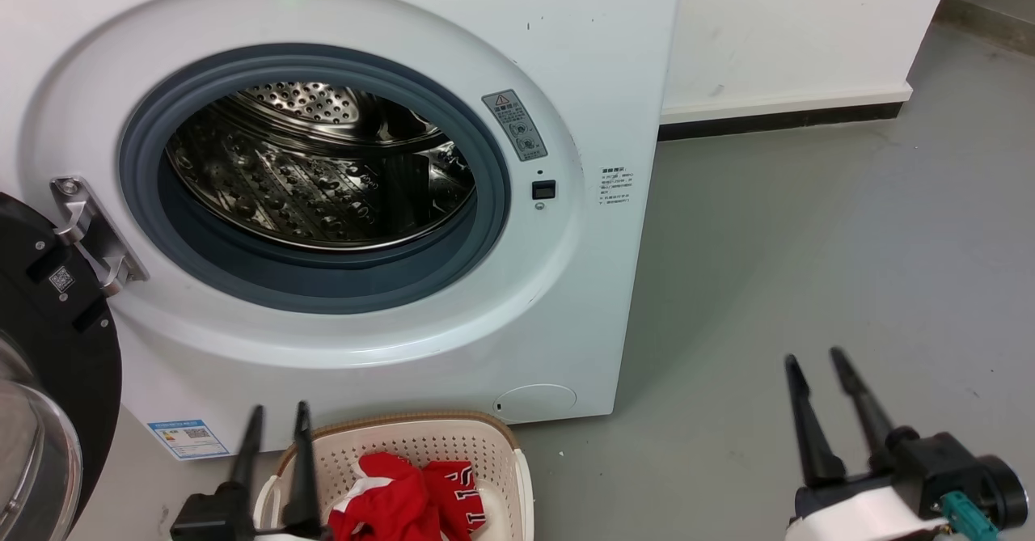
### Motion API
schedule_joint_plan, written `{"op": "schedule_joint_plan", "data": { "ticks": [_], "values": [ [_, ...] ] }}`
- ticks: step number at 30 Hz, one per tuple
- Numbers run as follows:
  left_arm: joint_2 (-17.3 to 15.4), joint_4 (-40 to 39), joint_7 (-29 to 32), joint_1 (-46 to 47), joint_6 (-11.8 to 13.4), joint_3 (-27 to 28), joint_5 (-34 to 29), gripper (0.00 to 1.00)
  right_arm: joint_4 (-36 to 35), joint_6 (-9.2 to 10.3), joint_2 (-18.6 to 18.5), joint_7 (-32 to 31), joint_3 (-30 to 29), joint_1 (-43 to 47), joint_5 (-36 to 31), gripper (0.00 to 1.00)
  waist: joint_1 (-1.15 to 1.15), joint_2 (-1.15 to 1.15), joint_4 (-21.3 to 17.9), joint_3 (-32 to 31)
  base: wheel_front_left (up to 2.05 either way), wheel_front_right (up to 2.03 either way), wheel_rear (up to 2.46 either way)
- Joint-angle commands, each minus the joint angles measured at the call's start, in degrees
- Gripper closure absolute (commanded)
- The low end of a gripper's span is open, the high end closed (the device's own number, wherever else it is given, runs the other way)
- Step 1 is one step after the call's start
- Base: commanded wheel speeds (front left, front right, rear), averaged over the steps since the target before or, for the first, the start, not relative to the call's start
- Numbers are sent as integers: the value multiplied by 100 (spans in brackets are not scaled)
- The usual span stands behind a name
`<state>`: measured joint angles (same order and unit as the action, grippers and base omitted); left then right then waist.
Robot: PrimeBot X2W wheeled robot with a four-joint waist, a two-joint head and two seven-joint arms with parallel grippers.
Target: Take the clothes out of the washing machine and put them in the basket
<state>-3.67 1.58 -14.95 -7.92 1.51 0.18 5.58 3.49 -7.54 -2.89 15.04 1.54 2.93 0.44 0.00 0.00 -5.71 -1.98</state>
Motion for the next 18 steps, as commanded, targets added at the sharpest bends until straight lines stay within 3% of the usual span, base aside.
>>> {"op": "schedule_joint_plan", "data": {
  "ticks": [1, 18],
  "values": [
    [15, 64, 17, -11, -1, 2, 17, 100, 52, 0, 0, -1, -2, 37, 8, 100, 0, 0, 0, 0, 0, 0, 0],
    [33, 340, 463, 294, -185, 144, 1772, 100, 253, 1, -115, -314, -13, -137, 2007, 100, 0, 0, 71, 27, 0, 0, 0]
  ]
}}
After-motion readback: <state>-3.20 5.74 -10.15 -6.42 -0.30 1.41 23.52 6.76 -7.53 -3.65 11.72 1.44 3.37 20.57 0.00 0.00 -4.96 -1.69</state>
